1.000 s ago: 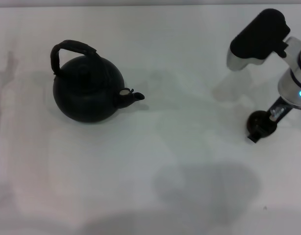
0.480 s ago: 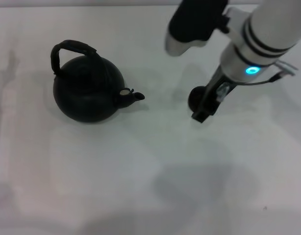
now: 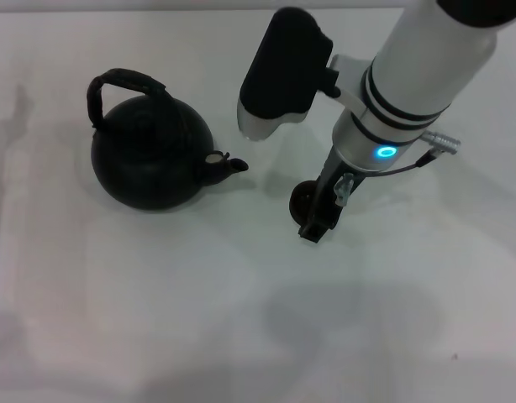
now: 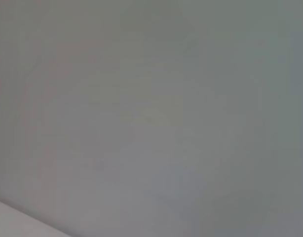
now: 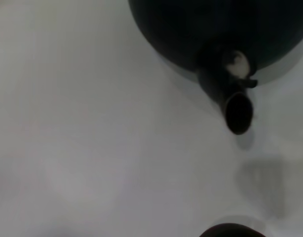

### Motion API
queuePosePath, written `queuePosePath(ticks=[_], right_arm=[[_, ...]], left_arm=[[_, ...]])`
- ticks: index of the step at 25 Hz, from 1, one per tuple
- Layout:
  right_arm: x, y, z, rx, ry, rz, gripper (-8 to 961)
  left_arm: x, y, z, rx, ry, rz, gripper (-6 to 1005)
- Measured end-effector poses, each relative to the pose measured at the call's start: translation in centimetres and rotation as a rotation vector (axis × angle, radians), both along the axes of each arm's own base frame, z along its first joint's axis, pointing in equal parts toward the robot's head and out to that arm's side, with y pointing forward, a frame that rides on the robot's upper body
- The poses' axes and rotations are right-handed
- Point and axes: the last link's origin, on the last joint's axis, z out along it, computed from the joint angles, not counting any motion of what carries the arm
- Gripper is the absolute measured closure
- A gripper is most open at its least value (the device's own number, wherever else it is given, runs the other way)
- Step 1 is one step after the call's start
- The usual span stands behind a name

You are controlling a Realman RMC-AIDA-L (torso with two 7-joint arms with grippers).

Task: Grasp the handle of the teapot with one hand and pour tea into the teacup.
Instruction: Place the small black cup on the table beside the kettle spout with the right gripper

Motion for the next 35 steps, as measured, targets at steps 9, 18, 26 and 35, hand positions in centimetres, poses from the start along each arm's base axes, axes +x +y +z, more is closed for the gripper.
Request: queuePosePath(ticks=[9, 18, 26, 35], right_arm=[[0.4, -0.7, -0.6, -0.030, -0.021, 0.000, 206], [1.1, -1.0, -1.0, -0.039, -0.048, -0.002, 200], [1.2, -1.1, -1.1, -0.038, -0.053, 0.000, 194], [1.1, -1.6, -1.5, -0.043, -0.068, 0.002, 187]], left_arm=[[0.1, 0.2, 0.1, 0.001, 0.004, -0.004, 108], [0.1, 0.2, 0.2, 0.001, 0.004, -0.004, 109], [0.1, 0.2, 0.2, 0.002, 0.004, -0.004, 109], [0.0, 0.1, 0.2, 0.017, -0.012, 0.006, 109]])
